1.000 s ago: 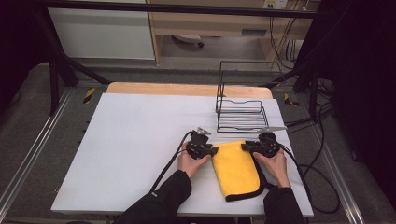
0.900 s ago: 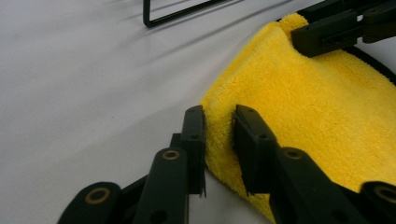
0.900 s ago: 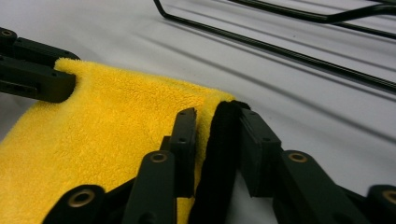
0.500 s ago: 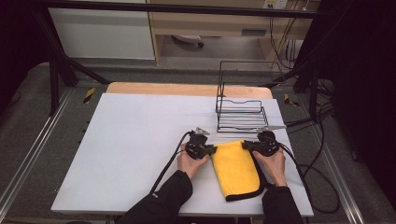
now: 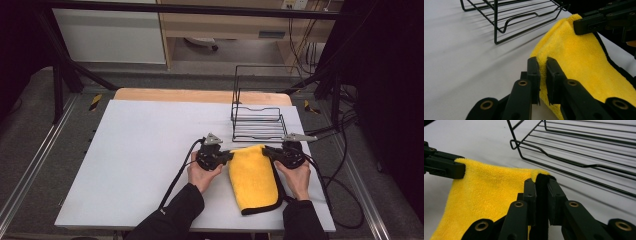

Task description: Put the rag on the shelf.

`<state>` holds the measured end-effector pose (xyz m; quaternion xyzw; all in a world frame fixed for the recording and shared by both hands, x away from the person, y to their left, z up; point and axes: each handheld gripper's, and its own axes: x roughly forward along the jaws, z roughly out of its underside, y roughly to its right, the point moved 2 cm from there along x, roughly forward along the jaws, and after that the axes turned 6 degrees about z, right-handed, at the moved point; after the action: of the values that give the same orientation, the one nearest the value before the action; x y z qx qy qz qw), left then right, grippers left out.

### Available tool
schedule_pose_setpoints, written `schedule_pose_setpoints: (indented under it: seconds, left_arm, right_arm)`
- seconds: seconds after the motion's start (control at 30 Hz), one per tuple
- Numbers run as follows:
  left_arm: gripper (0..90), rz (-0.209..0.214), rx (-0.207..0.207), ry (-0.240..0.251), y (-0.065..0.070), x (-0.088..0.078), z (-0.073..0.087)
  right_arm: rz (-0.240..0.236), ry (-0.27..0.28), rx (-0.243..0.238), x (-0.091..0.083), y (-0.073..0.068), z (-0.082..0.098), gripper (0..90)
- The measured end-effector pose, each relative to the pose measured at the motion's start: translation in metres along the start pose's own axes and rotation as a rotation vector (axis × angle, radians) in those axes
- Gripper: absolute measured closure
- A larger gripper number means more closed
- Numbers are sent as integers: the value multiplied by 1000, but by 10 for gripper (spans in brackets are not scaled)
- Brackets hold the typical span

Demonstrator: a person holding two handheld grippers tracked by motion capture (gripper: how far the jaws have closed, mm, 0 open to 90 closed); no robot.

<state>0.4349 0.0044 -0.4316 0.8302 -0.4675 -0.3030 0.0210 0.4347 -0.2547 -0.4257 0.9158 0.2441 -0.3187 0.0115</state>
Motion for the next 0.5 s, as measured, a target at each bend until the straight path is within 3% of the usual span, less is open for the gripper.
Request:
schedule_pose_setpoints:
  seconds: [0.5]
  left_arm:
    - [826, 19, 68, 78, 18, -16, -15]
  right_arm:
    - [31, 131, 0, -40, -11, -6, 802]
